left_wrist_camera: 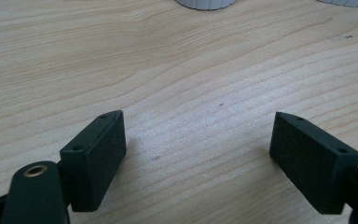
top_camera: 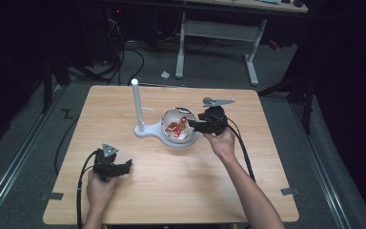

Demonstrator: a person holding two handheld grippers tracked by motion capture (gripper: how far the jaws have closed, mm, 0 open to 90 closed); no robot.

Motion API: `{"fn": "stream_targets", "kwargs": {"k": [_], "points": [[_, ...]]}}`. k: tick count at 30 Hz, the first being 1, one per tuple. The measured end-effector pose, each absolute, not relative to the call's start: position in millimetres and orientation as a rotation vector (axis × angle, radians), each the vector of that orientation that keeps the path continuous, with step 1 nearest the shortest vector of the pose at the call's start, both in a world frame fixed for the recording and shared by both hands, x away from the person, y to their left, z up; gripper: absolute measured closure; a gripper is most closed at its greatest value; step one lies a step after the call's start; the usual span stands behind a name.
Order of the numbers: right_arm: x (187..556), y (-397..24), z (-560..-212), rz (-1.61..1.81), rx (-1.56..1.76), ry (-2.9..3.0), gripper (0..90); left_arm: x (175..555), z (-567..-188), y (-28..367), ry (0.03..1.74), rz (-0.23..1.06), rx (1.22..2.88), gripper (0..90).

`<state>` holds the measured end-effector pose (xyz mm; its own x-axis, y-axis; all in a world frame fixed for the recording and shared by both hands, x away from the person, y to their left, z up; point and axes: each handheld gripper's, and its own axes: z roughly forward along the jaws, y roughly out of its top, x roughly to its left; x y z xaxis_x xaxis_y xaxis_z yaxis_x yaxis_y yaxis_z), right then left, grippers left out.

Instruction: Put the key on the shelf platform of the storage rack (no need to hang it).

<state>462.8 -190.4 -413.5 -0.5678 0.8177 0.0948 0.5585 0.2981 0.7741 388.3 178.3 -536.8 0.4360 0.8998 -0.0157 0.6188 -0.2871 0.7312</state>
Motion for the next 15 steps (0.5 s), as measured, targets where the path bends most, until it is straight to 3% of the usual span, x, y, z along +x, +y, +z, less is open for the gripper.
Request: {"fn": "stream_targets", "kwargs": {"k": [15], "points": [[455.0,-206.5,-402.5,1.173,1.256,2.218,43.8,388.5,-536.8,178.3,1.274,0.535,2.016,18.8]]}}
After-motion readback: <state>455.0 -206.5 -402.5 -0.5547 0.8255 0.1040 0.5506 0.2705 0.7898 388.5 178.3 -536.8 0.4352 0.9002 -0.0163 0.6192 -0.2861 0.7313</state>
